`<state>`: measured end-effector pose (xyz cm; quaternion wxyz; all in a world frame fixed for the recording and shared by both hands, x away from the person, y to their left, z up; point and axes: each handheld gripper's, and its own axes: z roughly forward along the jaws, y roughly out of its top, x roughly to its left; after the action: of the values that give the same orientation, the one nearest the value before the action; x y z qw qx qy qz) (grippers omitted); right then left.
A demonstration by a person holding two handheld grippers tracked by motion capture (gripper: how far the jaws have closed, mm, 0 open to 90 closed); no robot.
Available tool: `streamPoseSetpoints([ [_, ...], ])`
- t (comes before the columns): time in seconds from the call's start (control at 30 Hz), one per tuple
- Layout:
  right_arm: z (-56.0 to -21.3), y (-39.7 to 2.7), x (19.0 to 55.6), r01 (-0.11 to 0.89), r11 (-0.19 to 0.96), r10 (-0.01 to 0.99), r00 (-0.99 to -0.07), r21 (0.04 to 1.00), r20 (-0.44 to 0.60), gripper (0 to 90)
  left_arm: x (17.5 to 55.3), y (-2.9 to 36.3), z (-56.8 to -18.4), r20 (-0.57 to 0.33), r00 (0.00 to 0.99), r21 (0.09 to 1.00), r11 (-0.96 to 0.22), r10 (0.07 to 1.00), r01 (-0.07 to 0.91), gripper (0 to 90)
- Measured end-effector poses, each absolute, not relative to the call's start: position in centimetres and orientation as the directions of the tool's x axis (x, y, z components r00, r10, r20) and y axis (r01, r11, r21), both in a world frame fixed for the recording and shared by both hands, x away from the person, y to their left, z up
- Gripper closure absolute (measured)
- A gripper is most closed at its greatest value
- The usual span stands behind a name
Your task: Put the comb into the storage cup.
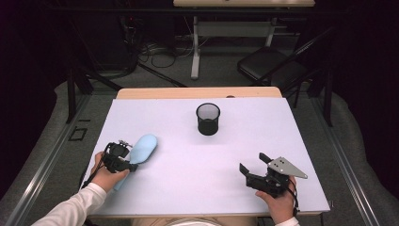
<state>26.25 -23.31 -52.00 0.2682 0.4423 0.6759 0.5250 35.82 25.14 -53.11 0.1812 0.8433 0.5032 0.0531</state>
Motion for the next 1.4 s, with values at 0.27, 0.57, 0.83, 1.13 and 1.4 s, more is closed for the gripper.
streamPoseSetpoints([
  [0.27,-52.0,-23.3,26.2,0.317,0.057,0.879,-0.466,0.947,0.103,14.3,35.7,25.2,-53.0,-0.088,0.491,0.363,-0.431,0.866,0.826,69.5],
  [0.57,-52.0,-23.3,26.2,0.317,0.057,0.878,-0.467,0.947,0.103,14.3,35.7,25.3,-52.7,-0.084,0.491,0.372,-0.430,0.867,0.822,69.5],
  [0.83,-52.0,-23.3,26.2,0.318,0.056,0.878,-0.466,0.947,0.104,14.3,35.8,25.3,-52.3,-0.088,0.491,0.391,-0.423,0.867,0.817,69.5],
  [1.13,-52.0,-23.3,26.2,0.317,0.058,0.879,-0.466,0.947,0.103,14.3,36.0,25.3,-51.5,-0.091,0.487,0.416,-0.411,0.869,0.811,69.5],
  [1.4,-52.0,-23.3,26.2,0.318,0.057,0.878,-0.467,0.946,0.104,14.3,36.1,25.2,-50.5,-0.087,0.490,0.442,-0.407,0.867,0.799,69.5],
])
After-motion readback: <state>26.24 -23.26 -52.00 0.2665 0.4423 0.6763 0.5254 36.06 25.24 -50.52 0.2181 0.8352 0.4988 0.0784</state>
